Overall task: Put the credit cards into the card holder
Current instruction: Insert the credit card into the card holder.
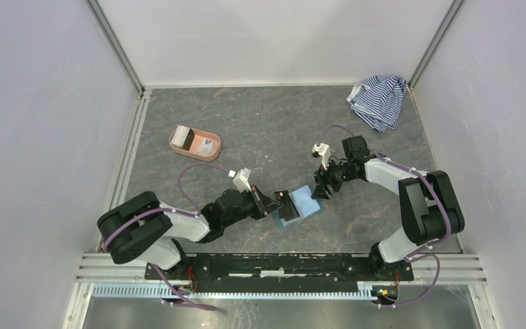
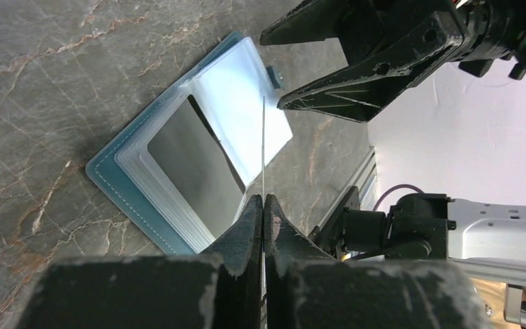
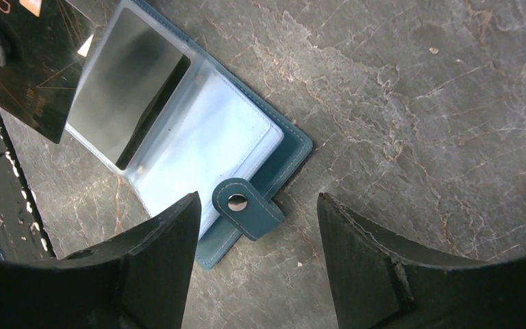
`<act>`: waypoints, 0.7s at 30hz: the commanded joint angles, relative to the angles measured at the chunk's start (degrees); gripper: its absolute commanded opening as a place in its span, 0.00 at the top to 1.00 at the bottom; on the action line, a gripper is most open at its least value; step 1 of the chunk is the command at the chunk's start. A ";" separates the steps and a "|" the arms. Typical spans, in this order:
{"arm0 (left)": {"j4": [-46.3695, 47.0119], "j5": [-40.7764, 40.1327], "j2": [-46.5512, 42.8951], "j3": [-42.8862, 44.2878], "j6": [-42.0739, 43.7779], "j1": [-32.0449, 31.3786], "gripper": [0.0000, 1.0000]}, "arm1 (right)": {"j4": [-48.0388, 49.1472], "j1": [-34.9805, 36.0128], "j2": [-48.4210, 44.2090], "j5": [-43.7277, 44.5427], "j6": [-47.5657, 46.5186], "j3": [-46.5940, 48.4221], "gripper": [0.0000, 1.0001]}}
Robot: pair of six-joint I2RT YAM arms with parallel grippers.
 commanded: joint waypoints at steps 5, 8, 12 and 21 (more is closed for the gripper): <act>5.42 -3.32 2.34 -0.04 -0.90 -1.55 0.98 | -4.31 -0.16 -0.11 -5.81 -2.39 3.12 0.34; 5.74 -4.03 2.03 -0.28 -1.19 -1.78 0.98 | -4.59 -0.14 0.49 -8.81 -1.59 3.01 0.35; 5.75 -4.54 1.28 -0.11 -1.84 -1.79 0.98 | -5.53 -0.14 2.87 -10.75 -0.93 3.36 0.36; 3.95 -5.49 -0.97 -0.80 -1.85 -1.88 0.98 | -4.61 -0.59 4.47 -11.53 2.34 3.09 0.45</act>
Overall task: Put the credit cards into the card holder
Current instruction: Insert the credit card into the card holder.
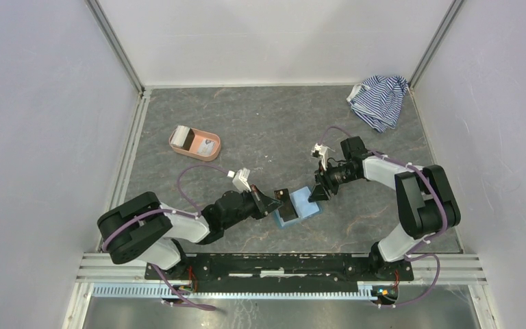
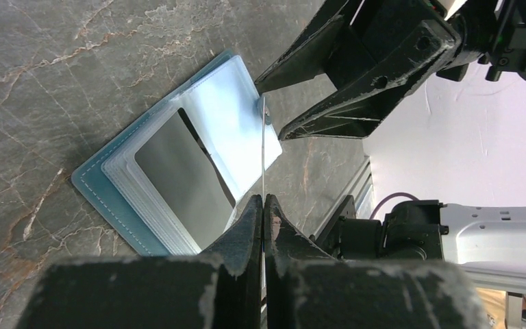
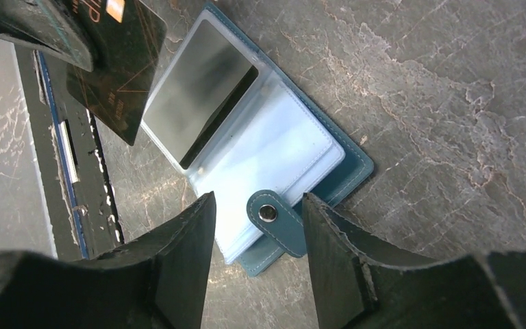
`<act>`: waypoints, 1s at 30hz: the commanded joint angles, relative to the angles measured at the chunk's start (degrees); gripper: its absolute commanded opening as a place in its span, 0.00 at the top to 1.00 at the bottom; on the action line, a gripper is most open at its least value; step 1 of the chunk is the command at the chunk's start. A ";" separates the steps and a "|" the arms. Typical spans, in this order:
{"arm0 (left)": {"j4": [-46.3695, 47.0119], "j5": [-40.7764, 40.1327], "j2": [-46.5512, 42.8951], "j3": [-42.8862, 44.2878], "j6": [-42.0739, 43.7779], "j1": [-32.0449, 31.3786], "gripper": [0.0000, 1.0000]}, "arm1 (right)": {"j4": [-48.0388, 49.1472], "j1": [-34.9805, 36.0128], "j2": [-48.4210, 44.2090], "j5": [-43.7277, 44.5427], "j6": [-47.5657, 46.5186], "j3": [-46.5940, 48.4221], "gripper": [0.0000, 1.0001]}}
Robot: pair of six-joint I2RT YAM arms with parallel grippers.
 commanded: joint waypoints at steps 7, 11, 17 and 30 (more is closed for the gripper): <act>0.69 -2.85 -3.42 -1.05 -1.56 -0.35 0.98 | 4.03 -5.09 -7.92 1.26 2.88 -0.27 0.43; 0.65 -2.39 -3.31 -0.69 -1.62 -0.35 0.98 | 5.62 -5.38 -10.78 -3.46 3.83 -1.66 0.44; 0.71 -2.11 -3.17 -0.17 -1.92 -0.44 0.98 | -0.51 -5.26 -5.86 -11.05 1.78 -1.29 0.48; 3.73 -1.48 0.64 0.57 -3.06 -1.21 0.98 | -5.94 -4.69 -0.71 -9.21 -3.10 -4.47 0.51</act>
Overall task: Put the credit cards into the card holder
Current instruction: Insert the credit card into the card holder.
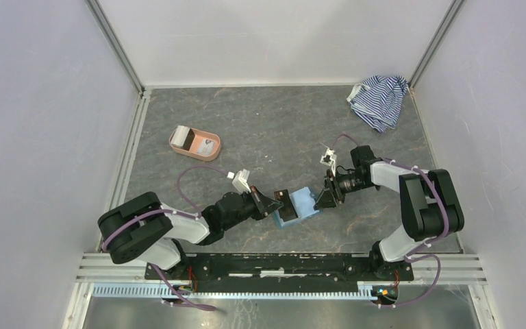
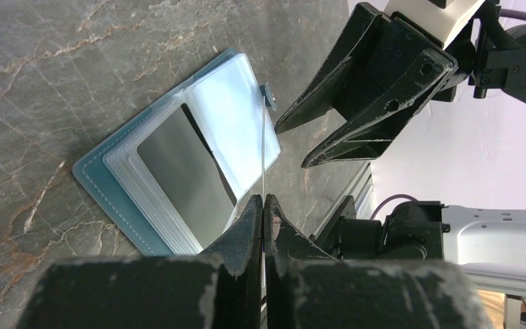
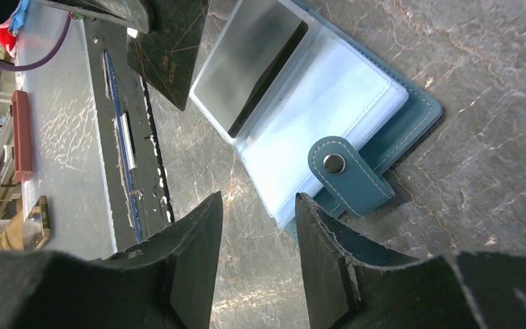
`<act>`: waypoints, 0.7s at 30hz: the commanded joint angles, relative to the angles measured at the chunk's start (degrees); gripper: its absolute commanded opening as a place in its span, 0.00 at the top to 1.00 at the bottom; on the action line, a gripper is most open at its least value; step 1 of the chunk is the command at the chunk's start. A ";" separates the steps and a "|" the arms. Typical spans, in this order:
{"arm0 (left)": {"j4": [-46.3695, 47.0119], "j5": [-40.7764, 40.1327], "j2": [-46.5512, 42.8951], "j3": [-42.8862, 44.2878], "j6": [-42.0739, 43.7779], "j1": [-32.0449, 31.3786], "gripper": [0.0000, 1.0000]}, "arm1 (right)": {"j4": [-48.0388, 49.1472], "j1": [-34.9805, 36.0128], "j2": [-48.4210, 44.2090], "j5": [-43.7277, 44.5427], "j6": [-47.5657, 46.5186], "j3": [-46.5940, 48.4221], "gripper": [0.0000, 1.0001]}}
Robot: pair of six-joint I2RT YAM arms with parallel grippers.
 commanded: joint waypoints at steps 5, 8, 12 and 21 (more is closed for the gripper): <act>5.33 -0.66 3.40 0.91 -2.88 -1.01 0.98 | 0.13 0.45 2.83 -1.81 -0.11 1.10 0.50; 5.41 -0.80 3.89 0.88 -2.93 -1.10 0.98 | 2.12 0.39 3.22 -0.38 2.00 0.87 0.49; 5.41 -1.04 4.60 0.90 -2.82 -1.05 0.98 | 3.33 0.44 3.09 0.16 3.30 0.78 0.47; 6.78 -0.73 7.17 1.14 -3.21 -1.19 0.98 | 0.94 0.86 4.21 -5.15 1.39 1.53 0.51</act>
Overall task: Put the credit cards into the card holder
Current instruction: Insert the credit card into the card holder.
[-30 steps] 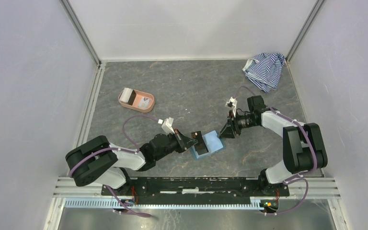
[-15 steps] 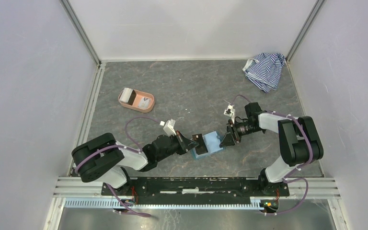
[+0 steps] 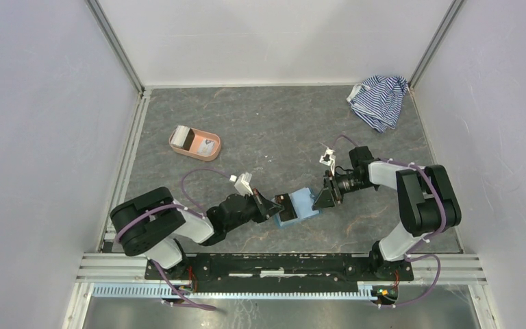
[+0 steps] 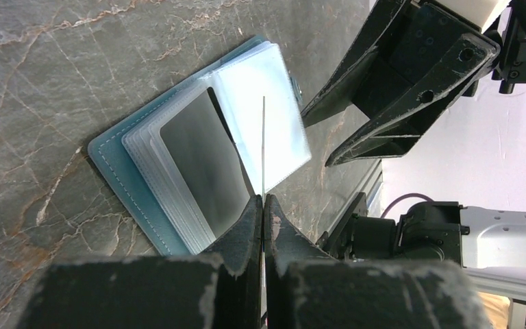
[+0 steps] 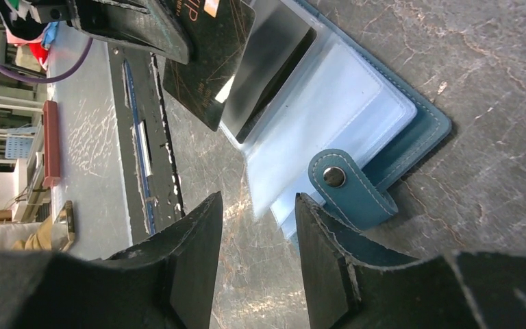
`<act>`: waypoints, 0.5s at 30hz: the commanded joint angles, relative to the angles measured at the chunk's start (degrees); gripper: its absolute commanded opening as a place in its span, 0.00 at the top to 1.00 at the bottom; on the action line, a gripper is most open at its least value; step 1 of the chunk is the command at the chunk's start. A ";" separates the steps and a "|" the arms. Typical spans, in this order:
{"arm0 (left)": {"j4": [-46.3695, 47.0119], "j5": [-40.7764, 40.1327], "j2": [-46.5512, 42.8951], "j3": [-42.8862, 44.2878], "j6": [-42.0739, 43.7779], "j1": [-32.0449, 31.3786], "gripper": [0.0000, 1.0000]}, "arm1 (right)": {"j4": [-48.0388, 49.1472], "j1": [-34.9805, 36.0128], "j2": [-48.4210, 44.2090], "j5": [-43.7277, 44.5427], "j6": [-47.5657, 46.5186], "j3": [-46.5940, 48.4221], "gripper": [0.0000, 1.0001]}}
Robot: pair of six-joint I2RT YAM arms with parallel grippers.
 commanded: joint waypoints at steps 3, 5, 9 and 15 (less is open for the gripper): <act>4.05 -0.69 1.94 1.23 -1.78 -0.31 0.98 | -0.76 1.01 2.01 -3.29 -1.13 1.61 0.51; 4.13 -0.62 2.18 1.23 -1.87 -0.31 0.98 | -0.27 1.42 2.24 -2.60 -0.55 1.78 0.51; 4.22 -0.61 2.22 1.32 -1.93 -0.31 0.98 | 2.69 1.47 2.58 -2.46 2.75 1.45 0.51; 3.93 -1.01 0.99 1.32 -2.60 -0.31 0.98 | -2.73 1.44 -0.96 -5.31 -3.47 4.33 0.52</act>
